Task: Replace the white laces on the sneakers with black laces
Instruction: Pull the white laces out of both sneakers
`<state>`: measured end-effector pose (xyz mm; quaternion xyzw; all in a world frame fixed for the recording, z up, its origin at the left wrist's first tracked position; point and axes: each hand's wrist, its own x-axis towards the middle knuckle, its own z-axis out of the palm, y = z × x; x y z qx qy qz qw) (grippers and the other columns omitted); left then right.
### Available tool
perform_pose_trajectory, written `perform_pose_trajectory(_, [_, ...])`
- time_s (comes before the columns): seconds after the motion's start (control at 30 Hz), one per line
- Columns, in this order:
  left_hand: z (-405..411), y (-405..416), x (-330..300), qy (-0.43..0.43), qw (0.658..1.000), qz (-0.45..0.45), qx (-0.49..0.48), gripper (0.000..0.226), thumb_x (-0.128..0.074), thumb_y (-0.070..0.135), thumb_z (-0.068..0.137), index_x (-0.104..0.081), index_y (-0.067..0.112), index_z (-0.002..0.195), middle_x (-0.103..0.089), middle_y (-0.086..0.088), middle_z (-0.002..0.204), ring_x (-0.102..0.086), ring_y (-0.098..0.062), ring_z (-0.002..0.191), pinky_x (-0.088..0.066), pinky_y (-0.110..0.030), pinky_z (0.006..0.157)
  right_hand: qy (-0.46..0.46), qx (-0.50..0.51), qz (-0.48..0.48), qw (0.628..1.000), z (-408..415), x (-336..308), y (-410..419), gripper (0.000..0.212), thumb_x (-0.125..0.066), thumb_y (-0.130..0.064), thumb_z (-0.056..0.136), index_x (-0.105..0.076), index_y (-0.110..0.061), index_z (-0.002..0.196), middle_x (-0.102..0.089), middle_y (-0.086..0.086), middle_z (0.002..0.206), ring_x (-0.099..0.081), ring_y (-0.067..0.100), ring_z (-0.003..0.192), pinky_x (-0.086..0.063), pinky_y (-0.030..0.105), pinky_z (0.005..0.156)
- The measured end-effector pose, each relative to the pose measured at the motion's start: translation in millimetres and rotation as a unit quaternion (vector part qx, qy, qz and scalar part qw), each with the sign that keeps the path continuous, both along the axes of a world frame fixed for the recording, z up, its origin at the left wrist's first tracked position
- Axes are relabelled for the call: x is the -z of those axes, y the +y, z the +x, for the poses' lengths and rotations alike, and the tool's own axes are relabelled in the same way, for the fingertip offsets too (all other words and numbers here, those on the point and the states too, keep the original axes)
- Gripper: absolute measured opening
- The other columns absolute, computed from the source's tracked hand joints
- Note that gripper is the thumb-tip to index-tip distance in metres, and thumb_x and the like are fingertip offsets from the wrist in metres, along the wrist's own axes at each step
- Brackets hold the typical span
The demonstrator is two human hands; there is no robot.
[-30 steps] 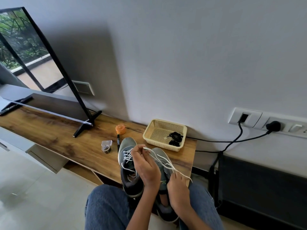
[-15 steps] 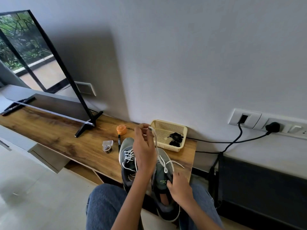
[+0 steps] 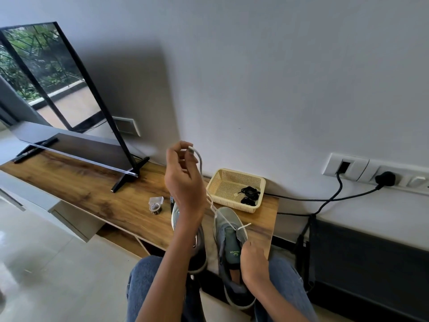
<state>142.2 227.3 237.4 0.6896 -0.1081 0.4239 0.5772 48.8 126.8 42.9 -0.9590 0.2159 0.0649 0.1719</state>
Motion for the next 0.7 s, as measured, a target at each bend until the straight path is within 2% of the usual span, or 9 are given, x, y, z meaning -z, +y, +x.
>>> perform_pose_trajectory(0.1, [-1,-1,1,0.011,0.999,0.03,-0.002,0.013,-0.048,0.01,0.099,-0.058,0.004,0.105,-0.054,0.017,0.077,-0.055,0.002,0.063,-0.044,-0.013,0.055,-0.005,-0.003,0.005,1.0,-1,-1,1,0.029,-0.03,-0.004,0.101,-0.049,-0.009,0.122,-0.054,0.007,0.122,-0.053,0.022,0.112,-0.048,0.03,0.084])
perform_pose_trajectory(0.17, [-3,-4,13,0.074,0.991,0.11,0.034,0.014,-0.049,0.013,0.099,-0.056,0.008,0.111,-0.058,0.015,0.076,-0.058,0.0,0.061,-0.05,-0.022,0.051,-0.006,-0.004,0.007,1.0,-1,-1,1,0.028,-0.03,-0.005,0.101,-0.049,-0.009,0.121,-0.054,0.008,0.122,-0.053,0.023,0.113,-0.049,0.031,0.084])
perform_pose_trajectory(0.2, [-3,-6,24,0.127,0.977,0.158,0.061,0.017,-0.048,0.015,0.1,-0.052,0.012,0.116,-0.062,0.01,0.079,-0.061,-0.005,0.062,-0.053,-0.028,0.051,-0.004,-0.004,0.005,1.0,-1,-1,1,0.028,-0.03,-0.005,0.101,-0.049,-0.009,0.121,-0.054,0.007,0.122,-0.053,0.022,0.113,-0.049,0.031,0.085])
perform_pose_trajectory(0.3, [-5,-13,64,0.28,0.906,0.295,0.114,0.024,-0.045,0.017,0.099,-0.042,0.024,0.122,-0.066,-0.002,0.089,-0.063,-0.02,0.068,-0.056,-0.041,0.06,-0.002,-0.002,0.005,1.0,-2,-4,2,0.03,-0.028,-0.006,0.102,-0.048,-0.011,0.124,-0.053,0.005,0.124,-0.052,0.02,0.116,-0.048,0.029,0.086])
perform_pose_trajectory(0.43, [-12,-19,111,0.401,0.788,0.445,0.143,0.024,-0.042,0.017,0.098,-0.049,0.021,0.12,-0.063,-0.006,0.105,-0.058,-0.022,0.087,-0.044,-0.033,0.072,-0.006,-0.007,0.005,1.0,-2,-1,1,0.029,-0.028,-0.008,0.102,-0.047,-0.012,0.125,-0.051,0.005,0.125,-0.052,0.019,0.115,-0.047,0.028,0.087])
perform_pose_trajectory(0.53, [-16,-19,143,0.421,0.717,0.542,0.121,0.028,-0.044,0.025,0.097,-0.057,0.018,0.121,-0.06,-0.007,0.12,-0.053,-0.025,0.111,-0.043,-0.034,0.087,-0.007,-0.021,-0.005,1.0,-1,2,0,0.029,-0.027,-0.012,0.104,-0.044,-0.012,0.127,-0.051,0.005,0.127,-0.051,0.017,0.117,-0.047,0.026,0.089])
perform_pose_trajectory(0.6, [-17,-19,157,0.402,0.681,0.605,0.092,0.031,-0.05,0.033,0.096,-0.059,0.02,0.123,-0.056,-0.004,0.126,-0.047,-0.023,0.119,-0.041,-0.034,0.095,-0.002,-0.022,-0.002,1.0,-1,3,2,0.028,-0.028,-0.014,0.104,-0.045,-0.012,0.126,-0.05,0.005,0.126,-0.052,0.017,0.115,-0.047,0.026,0.086])
perform_pose_trajectory(0.63, [-17,-20,161,0.387,0.67,0.629,0.082,0.033,-0.052,0.036,0.095,-0.059,0.021,0.124,-0.054,-0.003,0.127,-0.045,-0.022,0.121,-0.039,-0.034,0.096,-0.002,-0.017,-0.003,1.0,-1,1,3,0.026,-0.031,-0.014,0.103,-0.047,-0.012,0.124,-0.052,0.005,0.123,-0.053,0.018,0.112,-0.048,0.026,0.082])
perform_pose_trajectory(0.7, [-17,-23,166,0.353,0.653,0.667,0.062,0.031,-0.055,0.035,0.095,-0.06,0.02,0.122,-0.054,-0.001,0.126,-0.043,-0.022,0.122,-0.037,-0.034,0.097,-0.04,-0.004,-0.01,0.999,1,2,2,0.015,-0.05,-0.016,0.098,-0.055,-0.011,0.111,-0.059,0.007,0.109,-0.06,0.018,0.097,-0.05,0.026,0.07])
